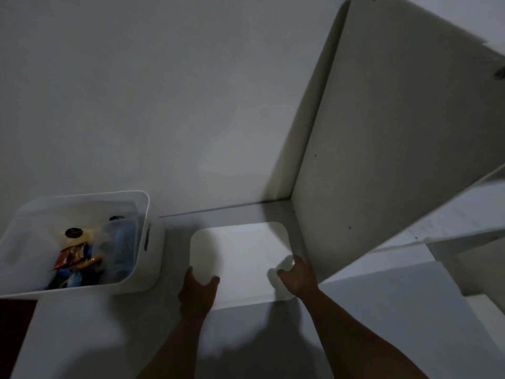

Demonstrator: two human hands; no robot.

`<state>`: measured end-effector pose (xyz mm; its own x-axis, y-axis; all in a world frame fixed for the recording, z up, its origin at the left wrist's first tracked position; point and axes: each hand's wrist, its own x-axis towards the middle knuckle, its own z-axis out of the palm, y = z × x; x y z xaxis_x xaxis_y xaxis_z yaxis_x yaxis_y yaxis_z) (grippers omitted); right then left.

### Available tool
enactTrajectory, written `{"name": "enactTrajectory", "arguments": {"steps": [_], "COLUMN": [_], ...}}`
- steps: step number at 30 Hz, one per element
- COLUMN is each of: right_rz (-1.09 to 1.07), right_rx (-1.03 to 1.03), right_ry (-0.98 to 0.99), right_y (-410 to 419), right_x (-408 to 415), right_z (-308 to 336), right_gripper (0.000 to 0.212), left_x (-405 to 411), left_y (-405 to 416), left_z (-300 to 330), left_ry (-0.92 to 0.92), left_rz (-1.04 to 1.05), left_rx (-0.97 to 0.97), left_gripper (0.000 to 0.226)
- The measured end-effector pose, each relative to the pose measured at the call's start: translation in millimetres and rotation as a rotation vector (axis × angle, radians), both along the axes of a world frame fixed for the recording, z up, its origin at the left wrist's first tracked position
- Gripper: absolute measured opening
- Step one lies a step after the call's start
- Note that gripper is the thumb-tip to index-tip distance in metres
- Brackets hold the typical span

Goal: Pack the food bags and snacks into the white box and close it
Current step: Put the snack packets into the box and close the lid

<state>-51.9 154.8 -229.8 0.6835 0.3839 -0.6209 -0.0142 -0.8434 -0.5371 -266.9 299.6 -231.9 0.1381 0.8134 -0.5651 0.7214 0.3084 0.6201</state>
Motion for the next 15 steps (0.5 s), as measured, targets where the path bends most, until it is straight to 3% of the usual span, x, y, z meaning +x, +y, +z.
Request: {"name": "enactTrajectory", "arguments": {"steps": [5, 8, 11, 15], "right_rz": [-0.119, -0.211, -0.283, -0.373], "right_rx": [-0.067, 0.017, 0.036, 0.092], "right_ry": [0.023, 0.03, -0.023, -0.123], "right_y": [-16.4, -23.7, -25.7, -21.0], "right_x": [1.6, -4.9, -7.7, -8.4], "right_z": [-21.5, -18.3, -7.3, 24.0], "right_gripper": [0.069, 0.051, 0.042, 0.037], "left_x": [-7.5, -17.8, -20.2, -9.0], "left_y": [-0.2, -3.3, -13.1, -6.9], "left_z": [5.5, 4.1, 21.3, 61.3], "left_ry": [-0.023, -0.07, -0.127, -0.201], "left_rz": [0.222, 0.241, 0.187, 0.094], "left_rx": [-0.032, -0.103, -0.015, 0.221], "left_gripper": [0.093, 0.075, 0.05, 0.058]}}
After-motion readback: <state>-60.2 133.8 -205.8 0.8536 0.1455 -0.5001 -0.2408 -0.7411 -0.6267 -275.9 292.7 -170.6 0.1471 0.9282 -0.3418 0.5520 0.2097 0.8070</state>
